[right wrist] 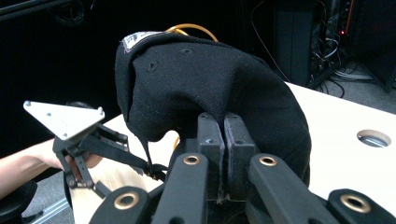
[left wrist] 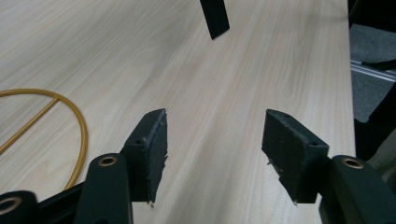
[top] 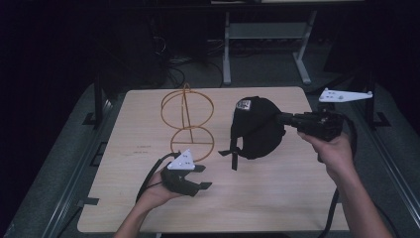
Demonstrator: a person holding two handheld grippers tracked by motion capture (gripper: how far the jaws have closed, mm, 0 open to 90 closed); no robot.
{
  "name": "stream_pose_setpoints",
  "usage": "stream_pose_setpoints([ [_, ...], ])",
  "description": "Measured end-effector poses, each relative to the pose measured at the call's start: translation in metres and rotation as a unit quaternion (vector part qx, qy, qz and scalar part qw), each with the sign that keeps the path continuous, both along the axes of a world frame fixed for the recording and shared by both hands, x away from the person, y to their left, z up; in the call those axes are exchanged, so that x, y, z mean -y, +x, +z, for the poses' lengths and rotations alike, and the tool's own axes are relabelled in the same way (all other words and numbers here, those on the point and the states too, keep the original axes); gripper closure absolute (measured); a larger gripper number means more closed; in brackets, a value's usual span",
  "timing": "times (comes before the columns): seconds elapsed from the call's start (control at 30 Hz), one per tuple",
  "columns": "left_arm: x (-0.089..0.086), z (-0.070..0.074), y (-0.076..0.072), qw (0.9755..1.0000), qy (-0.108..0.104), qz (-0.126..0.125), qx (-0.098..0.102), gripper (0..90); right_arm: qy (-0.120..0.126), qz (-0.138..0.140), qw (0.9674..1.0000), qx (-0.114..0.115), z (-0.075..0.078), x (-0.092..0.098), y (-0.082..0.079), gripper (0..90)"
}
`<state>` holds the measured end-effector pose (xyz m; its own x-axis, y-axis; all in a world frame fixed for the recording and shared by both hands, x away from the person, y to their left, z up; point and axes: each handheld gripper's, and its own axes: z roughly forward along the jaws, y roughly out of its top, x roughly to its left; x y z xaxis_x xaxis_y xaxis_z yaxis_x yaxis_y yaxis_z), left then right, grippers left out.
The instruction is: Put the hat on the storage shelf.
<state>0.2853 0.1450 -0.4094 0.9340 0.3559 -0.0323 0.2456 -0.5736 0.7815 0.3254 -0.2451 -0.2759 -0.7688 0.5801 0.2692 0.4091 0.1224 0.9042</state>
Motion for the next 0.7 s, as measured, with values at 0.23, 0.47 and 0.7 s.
stream_pose_setpoints([
  [0.23, -0.001, -0.009, -0.005, 0.9999, 0.016, -0.002, 0.000, 37.2, -0.003, 0.008, 0.9999, 0.006, 0.019, -0.017, 0.012, 87.7],
  [0.47, 0.000, -0.013, -0.006, 0.9998, 0.019, -0.001, -0.001, 36.8, -0.005, 0.017, 0.9998, 0.010, 0.034, -0.032, 0.024, 87.7],
  [0.7, 0.002, -0.016, -0.004, 0.9996, 0.028, -0.007, -0.003, 36.7, -0.004, 0.027, 0.9996, 0.012, 0.050, -0.046, 0.036, 87.7],
])
